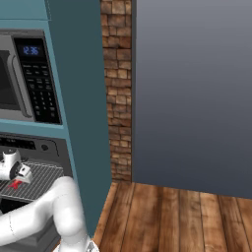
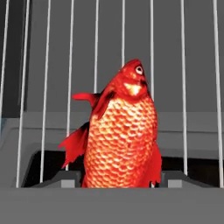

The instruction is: Take the fish from the oven and place it on the plate on the counter.

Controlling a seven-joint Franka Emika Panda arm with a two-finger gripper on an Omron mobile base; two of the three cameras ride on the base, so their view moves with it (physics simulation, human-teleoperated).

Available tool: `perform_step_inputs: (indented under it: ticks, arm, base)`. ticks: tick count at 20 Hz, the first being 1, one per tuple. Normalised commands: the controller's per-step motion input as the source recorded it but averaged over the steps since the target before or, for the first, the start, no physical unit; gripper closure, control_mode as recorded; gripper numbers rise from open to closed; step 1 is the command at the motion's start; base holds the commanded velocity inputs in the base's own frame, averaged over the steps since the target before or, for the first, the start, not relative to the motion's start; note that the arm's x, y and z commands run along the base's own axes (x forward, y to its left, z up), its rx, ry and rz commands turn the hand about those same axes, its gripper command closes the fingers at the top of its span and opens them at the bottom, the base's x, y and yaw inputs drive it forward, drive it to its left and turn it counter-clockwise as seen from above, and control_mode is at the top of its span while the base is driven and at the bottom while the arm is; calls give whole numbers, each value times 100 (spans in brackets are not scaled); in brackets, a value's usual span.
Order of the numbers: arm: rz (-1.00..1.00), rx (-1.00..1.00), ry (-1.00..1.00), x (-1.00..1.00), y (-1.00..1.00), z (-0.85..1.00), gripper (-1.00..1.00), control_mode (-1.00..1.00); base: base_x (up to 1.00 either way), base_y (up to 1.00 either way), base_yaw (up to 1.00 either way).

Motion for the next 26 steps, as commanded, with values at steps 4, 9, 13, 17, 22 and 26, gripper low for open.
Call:
perform_step_inputs:
  ticks: [4, 9, 13, 17, 22, 26]
  arm:
    - [0, 1, -2, -61, -52, 59, 100, -100]
    - [0, 2, -9, -81, -57, 71, 100, -100]
    - [0, 0, -14, -79, -63, 85, 100, -100]
    - [0, 0, -11, -63, -62, 100, 100, -100]
    - [0, 0, -2, -25, -78, 100, 100, -100]
    - [-1, 0, 0, -4, -96, 100, 100, -100]
  base:
    - [0, 0, 0]
    - [0, 0, 0]
    - [0, 0, 0]
    - [0, 0, 0]
    - [0, 0, 0]
    - [0, 0, 0]
